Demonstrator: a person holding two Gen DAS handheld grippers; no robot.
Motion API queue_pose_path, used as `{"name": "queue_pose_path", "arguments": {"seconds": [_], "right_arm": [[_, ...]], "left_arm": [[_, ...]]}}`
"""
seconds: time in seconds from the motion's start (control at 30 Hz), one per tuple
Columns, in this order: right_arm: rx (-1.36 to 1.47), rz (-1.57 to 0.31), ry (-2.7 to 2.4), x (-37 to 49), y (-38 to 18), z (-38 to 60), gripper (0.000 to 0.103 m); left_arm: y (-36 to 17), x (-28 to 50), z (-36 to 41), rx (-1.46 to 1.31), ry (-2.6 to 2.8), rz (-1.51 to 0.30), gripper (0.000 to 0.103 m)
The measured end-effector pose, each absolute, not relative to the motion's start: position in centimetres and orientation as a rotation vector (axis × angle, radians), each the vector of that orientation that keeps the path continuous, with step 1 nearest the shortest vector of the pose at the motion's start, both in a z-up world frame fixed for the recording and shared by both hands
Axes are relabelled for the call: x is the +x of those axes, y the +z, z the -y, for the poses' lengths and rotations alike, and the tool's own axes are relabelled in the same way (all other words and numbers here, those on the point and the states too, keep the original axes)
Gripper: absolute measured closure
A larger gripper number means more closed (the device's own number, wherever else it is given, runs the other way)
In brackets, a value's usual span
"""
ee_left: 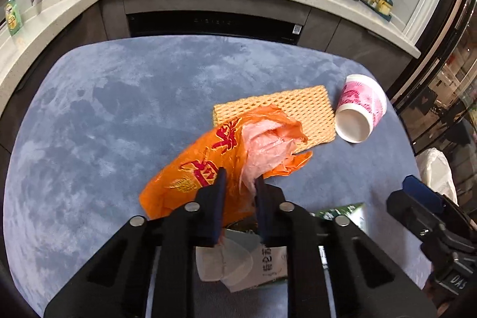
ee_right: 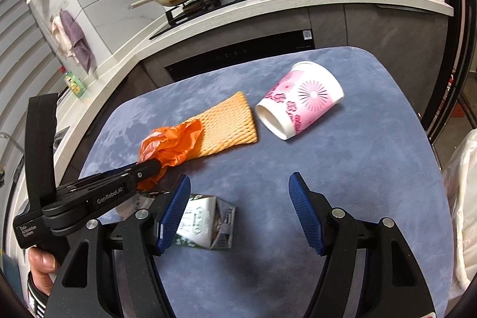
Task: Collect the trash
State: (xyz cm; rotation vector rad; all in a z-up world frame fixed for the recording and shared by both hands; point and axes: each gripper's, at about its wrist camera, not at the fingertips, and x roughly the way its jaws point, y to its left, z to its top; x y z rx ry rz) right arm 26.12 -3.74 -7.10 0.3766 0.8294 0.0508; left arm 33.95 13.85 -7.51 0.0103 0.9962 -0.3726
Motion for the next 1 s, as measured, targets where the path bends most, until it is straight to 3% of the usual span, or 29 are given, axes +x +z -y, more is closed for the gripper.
{"name": "queue_pose_path", "arguments": {"seconds": [0.33,0.67,1.0], "right_arm": [[0.288,-0.836,0.154,26.6,-6.3,1.0,0.037],[0.216,-0.89,0.222,29.4,-8.0,-2.7,0.036],[0.178,-0.907,0.285,24.8,-7.8,-3.1,0.036]], "left_arm": [[-4.7,31.4,-18.4,-0.084,-0.326,-0.96,0.092],[-5.5,27.3,-21.6,-0.129,-0.272,-1.001,0.092],[-7.6,23.4,-20.3,-0.104,-0.286,-1.063,0.092]]}}
